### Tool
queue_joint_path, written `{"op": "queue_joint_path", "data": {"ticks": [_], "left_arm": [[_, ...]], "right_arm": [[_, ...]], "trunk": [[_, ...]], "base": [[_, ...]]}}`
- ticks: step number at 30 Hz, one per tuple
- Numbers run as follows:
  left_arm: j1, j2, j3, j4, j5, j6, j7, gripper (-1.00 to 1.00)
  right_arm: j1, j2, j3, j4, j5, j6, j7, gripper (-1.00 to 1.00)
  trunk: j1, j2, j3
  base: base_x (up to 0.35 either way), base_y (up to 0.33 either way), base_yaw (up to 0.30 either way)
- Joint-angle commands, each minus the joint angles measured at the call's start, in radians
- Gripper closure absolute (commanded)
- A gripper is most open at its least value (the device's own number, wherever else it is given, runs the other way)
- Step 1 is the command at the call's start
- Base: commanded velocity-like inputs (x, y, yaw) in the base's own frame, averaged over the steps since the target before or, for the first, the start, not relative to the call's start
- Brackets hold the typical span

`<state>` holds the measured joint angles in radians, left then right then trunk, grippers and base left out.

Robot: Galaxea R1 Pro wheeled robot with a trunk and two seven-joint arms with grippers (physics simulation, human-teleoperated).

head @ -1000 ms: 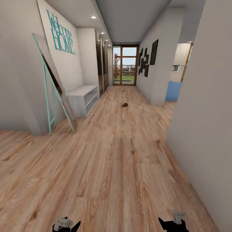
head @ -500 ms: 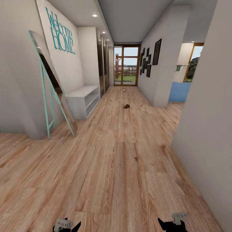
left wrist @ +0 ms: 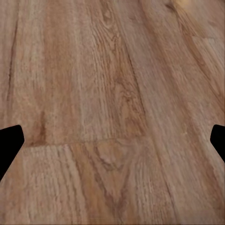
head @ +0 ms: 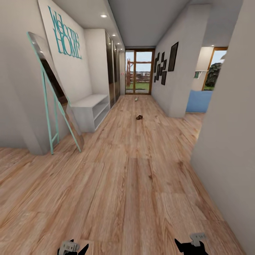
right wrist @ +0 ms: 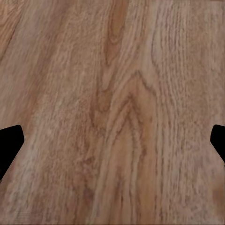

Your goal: Pick up the two gym shoes and the two sandals from the corridor floor and place them onto the hallstand (shoe rack) in the corridor, making sure they are on the rack and not on the floor. Arrange them so the two gym shoes are next to each other and the two sandals are next to each other.

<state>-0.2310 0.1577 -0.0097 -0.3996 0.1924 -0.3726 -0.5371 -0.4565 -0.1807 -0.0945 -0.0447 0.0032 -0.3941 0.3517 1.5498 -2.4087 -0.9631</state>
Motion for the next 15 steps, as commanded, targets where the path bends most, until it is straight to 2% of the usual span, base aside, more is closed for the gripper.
{"op": "queue_joint_path", "data": {"ticks": [1,10,15], "left_arm": [[-0.001,0.0,-0.001,0.002,0.008,-0.001,-0.006,-1.0],[-0.001,0.0,-0.001,0.002,0.01,-0.003,0.01,-1.0],[-0.001,0.0,-0.001,0.002,0.01,-0.003,0.028,-1.0]], "right_arm": [[-0.001,-0.001,-0.008,0.001,0.0,-0.002,0.008,-1.0],[-0.001,-0.005,-0.009,0.004,0.0,-0.042,0.007,-1.0],[-0.001,-0.003,-0.009,0.003,-0.001,-0.049,-0.021,-1.0]], "trunk": [[0.0,0.0,-0.001],[0.0,0.0,-0.001],[0.0,0.0,-0.001]], "base": [[0.311,0.0,0.0],[0.328,0.0,0.0],[0.337,0.0,0.0]]}}
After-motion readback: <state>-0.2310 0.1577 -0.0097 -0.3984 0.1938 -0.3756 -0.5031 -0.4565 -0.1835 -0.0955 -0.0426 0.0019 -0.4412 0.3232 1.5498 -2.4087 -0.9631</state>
